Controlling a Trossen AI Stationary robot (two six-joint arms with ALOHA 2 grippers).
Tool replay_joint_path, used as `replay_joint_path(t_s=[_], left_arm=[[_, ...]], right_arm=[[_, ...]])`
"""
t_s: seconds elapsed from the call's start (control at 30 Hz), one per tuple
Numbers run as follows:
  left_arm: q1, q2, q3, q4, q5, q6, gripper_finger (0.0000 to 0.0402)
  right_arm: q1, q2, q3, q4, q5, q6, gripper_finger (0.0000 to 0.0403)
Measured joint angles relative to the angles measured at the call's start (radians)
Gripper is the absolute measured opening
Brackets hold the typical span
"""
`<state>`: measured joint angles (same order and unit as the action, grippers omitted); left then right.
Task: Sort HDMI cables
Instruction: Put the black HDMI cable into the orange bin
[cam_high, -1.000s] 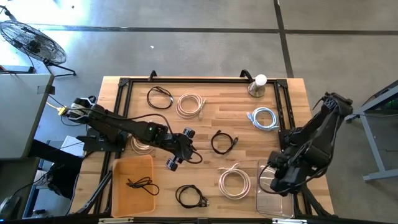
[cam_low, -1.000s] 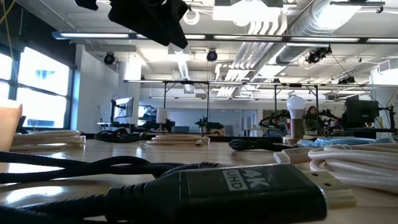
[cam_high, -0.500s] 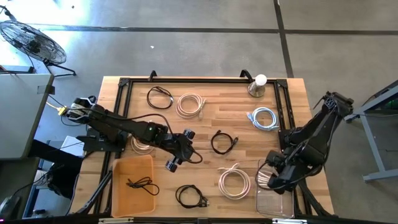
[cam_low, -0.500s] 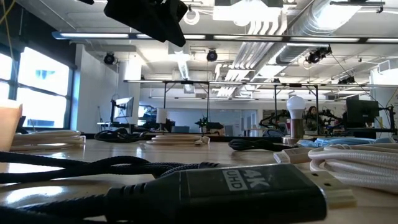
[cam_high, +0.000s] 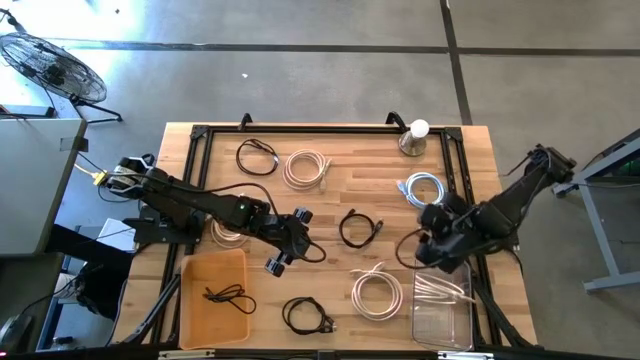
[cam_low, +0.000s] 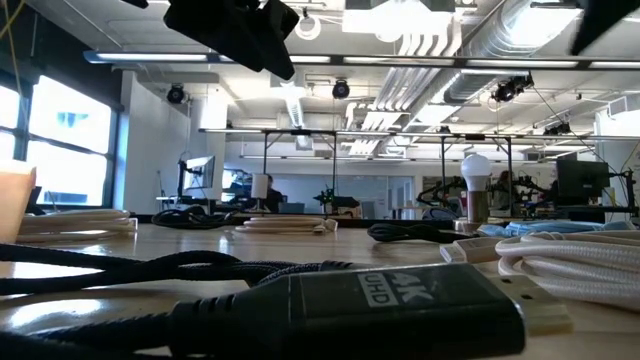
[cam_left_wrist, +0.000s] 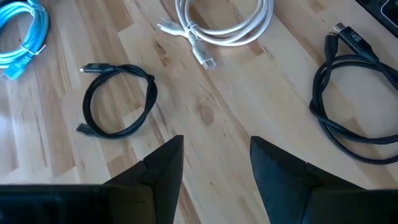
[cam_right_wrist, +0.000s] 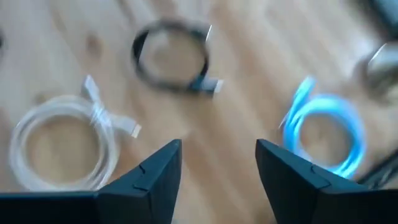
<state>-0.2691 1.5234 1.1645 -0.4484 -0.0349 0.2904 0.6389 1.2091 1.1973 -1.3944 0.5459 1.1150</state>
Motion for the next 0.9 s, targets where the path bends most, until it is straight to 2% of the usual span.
replay_joint_path(t_s=[0.13, 0.23, 0.33, 0.47, 0.6, 0.77, 0.9], left_arm=[[-0.004, -0.001, 0.0, -0.017, -0.003, 0.001, 0.0179], [-0.025, -0.017, -0.002, -0.077, -0.071, 0.0, 0.0179], [-0.064, -0.047, -0.002, -0.158, -0.217, -0.019, 0.0179], [-0.137, -0.1, -0.002, -0.222, -0.373, -0.061, 0.0179], [-0.21, -0.149, -0.002, -0.253, -0.473, -0.088, 0.0179], [-0.285, -0.169, -0.001, -0.298, -0.635, -0.115, 0.0179], [-0.315, -0.169, -0.001, -0.332, -0.675, -0.141, 0.0179]], right_arm=[[-0.074, 0.001, 0.0, 0.128, 0.11, -0.173, 0.0195], [-0.125, 0.003, 0.0, 0.278, 0.146, -0.333, 0.0195], [-0.165, 0.015, 0.0, 0.429, 0.113, -0.504, 0.0195], [-0.207, 0.069, -0.001, 0.563, -0.005, -0.656, 0.0195], [-0.236, 0.178, -0.001, 0.63, -0.074, -0.762, 0.0195], [-0.274, 0.336, -0.002, 0.701, -0.084, -0.855, 0.0194], [-0.305, 0.445, -0.002, 0.756, -0.092, -0.877, 0.0194]])
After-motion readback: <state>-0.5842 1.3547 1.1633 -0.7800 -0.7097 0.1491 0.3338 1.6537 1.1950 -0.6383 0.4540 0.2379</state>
